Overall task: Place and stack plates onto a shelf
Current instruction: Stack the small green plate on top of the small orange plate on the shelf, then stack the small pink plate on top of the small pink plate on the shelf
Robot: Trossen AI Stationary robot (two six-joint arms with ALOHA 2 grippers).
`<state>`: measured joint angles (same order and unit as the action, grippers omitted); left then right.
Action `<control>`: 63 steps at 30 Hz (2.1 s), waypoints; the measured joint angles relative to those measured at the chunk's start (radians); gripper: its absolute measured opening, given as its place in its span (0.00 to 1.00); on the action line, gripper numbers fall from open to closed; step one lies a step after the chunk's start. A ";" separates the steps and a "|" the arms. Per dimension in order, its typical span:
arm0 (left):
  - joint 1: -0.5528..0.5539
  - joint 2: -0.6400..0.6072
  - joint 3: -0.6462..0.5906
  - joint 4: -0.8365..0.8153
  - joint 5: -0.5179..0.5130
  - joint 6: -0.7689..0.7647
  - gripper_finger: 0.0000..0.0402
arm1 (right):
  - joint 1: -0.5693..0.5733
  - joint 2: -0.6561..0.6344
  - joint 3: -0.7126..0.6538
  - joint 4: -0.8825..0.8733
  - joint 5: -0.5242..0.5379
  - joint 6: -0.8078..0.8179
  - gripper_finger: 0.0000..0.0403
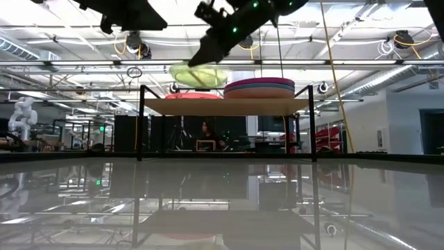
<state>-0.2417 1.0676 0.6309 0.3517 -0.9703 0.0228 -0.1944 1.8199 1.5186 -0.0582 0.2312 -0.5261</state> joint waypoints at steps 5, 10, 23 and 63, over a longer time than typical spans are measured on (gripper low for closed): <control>0.000 0.000 0.000 0.009 0.000 -0.001 0.20 | 0.000 0.049 0.000 0.005 -0.001 -0.011 0.00; -0.002 0.000 0.000 0.002 0.001 -0.003 0.20 | 0.000 0.078 0.000 0.040 0.001 -0.015 0.01; -0.039 0.000 0.000 -0.033 0.003 -0.035 0.20 | 0.057 -0.013 -0.002 -0.028 0.139 -0.050 0.27; -0.057 0.177 0.067 -0.242 0.385 -0.372 0.20 | 0.674 -1.043 -1.044 0.280 0.241 0.331 0.28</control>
<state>-0.2984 1.2446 0.6978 0.1094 -0.5857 -0.3492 0.4797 0.7764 0.4747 0.2216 0.4721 -0.1955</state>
